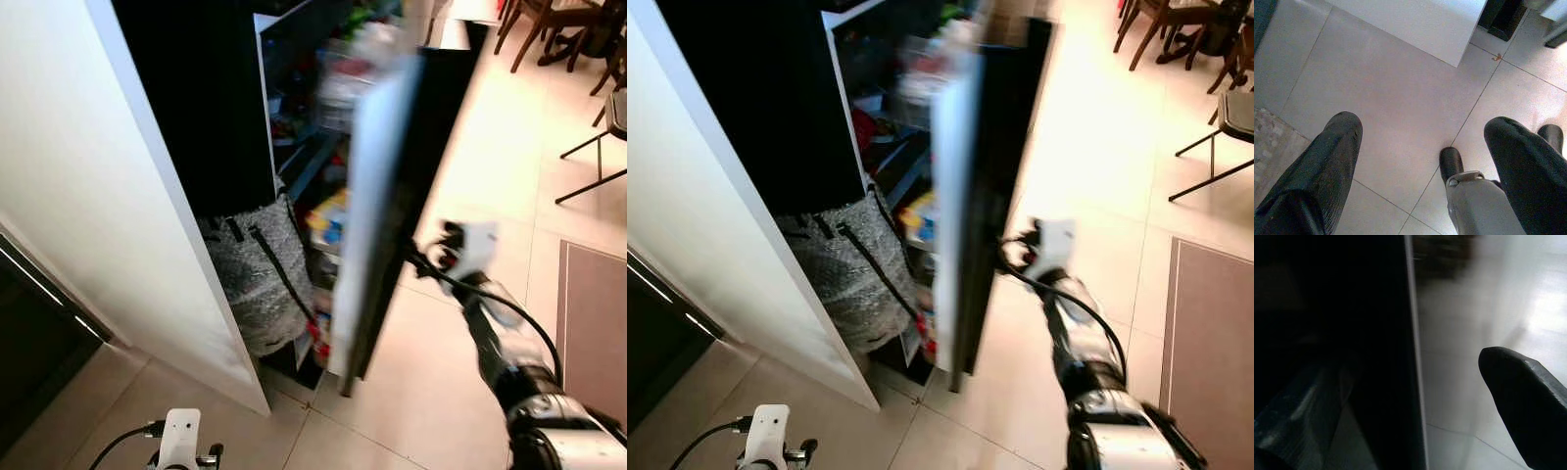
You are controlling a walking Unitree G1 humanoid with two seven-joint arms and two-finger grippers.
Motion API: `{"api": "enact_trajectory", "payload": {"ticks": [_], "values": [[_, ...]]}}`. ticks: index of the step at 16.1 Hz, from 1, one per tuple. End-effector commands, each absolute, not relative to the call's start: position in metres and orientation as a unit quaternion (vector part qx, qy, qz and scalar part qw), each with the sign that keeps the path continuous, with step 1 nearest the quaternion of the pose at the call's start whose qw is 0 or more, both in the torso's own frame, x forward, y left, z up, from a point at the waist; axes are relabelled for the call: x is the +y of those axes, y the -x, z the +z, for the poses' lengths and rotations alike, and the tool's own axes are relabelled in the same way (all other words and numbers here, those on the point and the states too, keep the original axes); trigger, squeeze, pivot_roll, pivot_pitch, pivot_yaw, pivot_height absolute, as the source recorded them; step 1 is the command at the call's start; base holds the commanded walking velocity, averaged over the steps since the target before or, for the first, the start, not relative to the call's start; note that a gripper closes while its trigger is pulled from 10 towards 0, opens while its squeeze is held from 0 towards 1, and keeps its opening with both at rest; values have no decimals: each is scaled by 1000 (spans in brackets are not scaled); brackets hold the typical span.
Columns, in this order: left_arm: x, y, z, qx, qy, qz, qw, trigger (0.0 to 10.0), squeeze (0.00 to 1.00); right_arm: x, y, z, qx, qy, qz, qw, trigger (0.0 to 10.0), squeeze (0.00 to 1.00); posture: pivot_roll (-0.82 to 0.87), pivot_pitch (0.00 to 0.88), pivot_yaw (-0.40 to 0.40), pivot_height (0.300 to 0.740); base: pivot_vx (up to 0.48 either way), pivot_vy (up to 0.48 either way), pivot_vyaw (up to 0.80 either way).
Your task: Restocking fridge
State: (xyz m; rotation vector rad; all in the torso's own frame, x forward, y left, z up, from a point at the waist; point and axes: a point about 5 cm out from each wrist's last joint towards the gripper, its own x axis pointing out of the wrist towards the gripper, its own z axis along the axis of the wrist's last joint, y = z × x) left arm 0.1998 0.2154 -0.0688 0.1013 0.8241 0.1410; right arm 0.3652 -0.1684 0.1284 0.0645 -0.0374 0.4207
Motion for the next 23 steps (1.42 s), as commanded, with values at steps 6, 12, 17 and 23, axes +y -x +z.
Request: {"api": "enact_trajectory", "payload": {"ticks": [6,12,17,23], "values": [[216,-198,-70,403,-49,74,911,10000,0,-113,-372,168,-48,-14,409,911,10000,0,29,97,-15,729,0,0,0],[219,-197,-70,403,-51,77,910,10000,0,-110,-371,170,-33,-24,459,888,10000,0,35,93,-7,729,0,0,0],[220,-198,-69,400,-55,75,912,10000,0,-100,-378,184,-38,-18,468,883,10000,0,46,116,-4,729,0,0,0],[218,-186,-75,407,-57,72,909,10000,0,-83,-387,204,-45,-24,484,874,10000,0,69,154,-18,729,0,0,0]]}}
